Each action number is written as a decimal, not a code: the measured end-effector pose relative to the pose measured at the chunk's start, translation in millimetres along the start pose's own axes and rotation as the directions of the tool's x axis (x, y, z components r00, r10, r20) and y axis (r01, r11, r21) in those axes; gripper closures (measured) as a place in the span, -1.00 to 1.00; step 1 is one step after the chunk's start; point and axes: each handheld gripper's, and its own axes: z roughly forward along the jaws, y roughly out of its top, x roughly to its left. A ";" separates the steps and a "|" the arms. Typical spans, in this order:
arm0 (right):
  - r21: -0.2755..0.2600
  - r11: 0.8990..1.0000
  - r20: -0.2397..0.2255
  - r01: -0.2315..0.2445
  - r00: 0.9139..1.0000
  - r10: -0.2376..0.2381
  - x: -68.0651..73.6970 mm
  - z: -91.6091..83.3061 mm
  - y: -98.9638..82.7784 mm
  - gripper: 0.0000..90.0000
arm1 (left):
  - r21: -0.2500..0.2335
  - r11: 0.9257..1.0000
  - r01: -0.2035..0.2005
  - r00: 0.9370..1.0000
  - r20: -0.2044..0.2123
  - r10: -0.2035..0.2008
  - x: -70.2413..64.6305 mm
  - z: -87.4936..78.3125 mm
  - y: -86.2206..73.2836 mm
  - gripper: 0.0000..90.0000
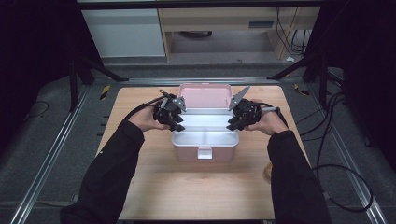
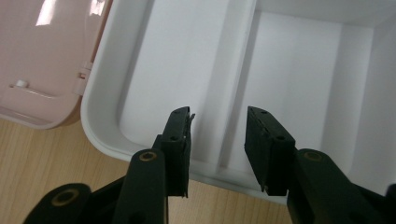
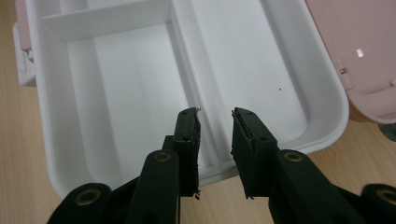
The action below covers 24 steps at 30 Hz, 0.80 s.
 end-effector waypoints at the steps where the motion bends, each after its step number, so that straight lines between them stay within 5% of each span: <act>1: 0.017 1.000 -0.011 0.005 1.000 -0.005 -0.8 1.7 2.2 0.63 | 0.003 1.000 -0.015 1.000 0.010 0.015 0.8 2.5 -0.5 0.41; 6: 0.048 0.999 -0.032 0.012 0.999 -0.010 -3.9 6.0 4.9 0.72 | 0.023 0.999 -0.043 0.999 0.025 0.042 1.7 7.4 0.9 0.54; 11: 0.088 0.996 -0.065 0.017 0.998 -0.011 -6.8 11.0 8.3 0.82 | 0.094 0.993 -0.073 0.996 0.055 0.068 5.2 9.3 7.8 0.75; 24: 0.098 0.995 -0.112 0.007 0.994 0.004 -13.2 16.3 8.5 0.85 | 0.095 0.993 -0.069 0.994 0.095 0.060 7.4 10.1 8.7 0.91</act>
